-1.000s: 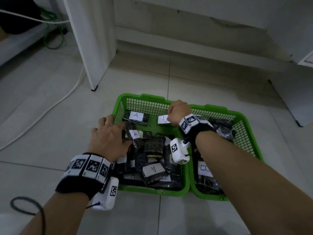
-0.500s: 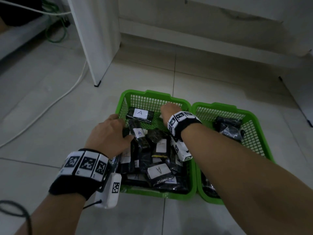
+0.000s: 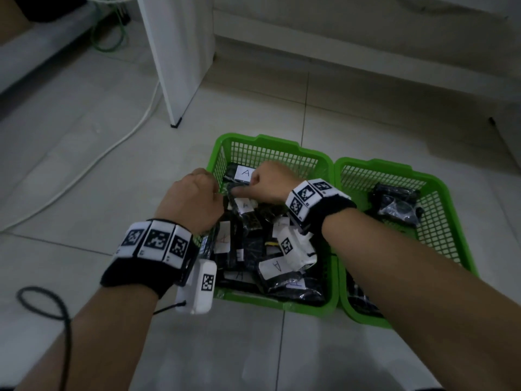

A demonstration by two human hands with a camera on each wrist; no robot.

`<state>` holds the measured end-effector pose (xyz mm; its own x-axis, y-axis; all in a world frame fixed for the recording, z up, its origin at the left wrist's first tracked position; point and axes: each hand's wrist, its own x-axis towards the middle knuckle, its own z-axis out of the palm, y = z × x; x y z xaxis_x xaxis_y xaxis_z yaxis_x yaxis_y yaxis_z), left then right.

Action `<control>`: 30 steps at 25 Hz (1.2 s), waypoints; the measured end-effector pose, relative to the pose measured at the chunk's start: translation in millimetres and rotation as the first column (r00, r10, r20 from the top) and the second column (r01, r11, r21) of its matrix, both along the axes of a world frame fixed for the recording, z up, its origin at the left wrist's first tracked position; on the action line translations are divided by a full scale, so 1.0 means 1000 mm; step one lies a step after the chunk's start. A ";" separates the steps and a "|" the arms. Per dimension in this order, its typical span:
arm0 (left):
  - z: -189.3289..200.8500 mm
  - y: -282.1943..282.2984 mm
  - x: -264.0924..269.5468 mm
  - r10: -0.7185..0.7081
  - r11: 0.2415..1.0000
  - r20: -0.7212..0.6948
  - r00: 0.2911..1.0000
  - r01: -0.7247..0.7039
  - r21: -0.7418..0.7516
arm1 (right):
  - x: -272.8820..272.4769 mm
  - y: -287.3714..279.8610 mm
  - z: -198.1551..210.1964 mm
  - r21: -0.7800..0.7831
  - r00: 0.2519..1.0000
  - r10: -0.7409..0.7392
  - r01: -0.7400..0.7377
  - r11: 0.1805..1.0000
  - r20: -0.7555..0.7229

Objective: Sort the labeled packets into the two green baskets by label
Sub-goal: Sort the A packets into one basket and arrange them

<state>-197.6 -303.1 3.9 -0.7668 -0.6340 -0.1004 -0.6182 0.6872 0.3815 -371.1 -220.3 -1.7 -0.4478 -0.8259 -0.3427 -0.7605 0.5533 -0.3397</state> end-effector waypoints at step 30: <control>0.010 -0.018 0.005 0.492 0.811 -0.427 0.759 -0.221 0.542 | 0.052 0.020 0.031 0.039 0.961 -0.005 -0.006 0.999 0.276</control>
